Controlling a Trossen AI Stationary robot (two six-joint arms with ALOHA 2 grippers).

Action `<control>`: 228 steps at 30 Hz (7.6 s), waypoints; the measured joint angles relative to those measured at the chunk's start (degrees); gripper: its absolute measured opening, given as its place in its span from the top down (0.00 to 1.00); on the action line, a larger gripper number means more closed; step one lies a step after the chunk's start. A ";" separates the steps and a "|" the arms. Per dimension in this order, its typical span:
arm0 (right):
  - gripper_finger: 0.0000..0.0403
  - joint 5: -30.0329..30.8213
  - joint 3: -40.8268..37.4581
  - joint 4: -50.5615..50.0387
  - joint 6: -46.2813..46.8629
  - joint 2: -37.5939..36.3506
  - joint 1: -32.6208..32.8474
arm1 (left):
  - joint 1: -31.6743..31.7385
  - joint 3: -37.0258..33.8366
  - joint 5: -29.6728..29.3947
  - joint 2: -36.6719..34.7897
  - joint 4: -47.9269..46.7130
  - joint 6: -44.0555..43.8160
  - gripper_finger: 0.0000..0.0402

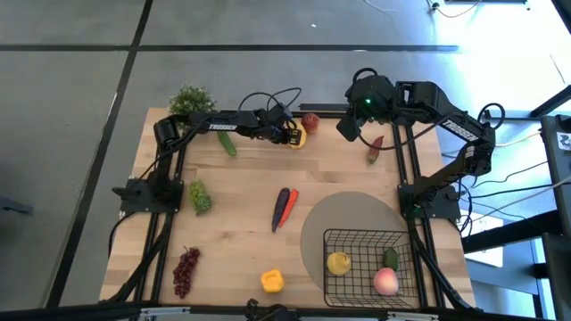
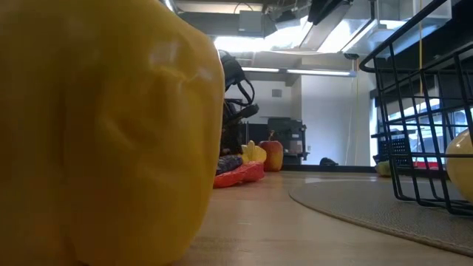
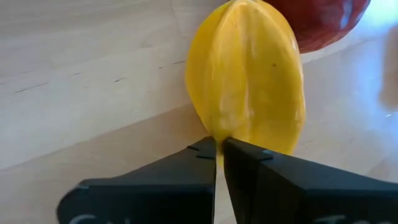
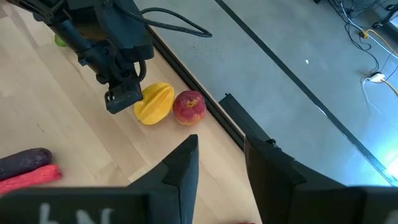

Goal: Build produce basket
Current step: Put the yellow star fruit into the wire basket

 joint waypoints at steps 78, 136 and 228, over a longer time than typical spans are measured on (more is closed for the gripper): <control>0.70 -33.53 -15.42 6.05 -35.40 7.45 -0.25 | -12.26 -0.04 0.15 -28.02 -24.72 18.01 1.00; 0.99 -28.96 -11.23 9.93 -46.48 33.67 0.88 | -13.63 -0.06 -7.72 -39.77 -39.44 12.15 1.00; 1.00 -37.54 -55.41 28.35 42.14 -2.27 55.54 | -30.34 -0.04 -21.84 -47.41 -43.01 7.50 1.00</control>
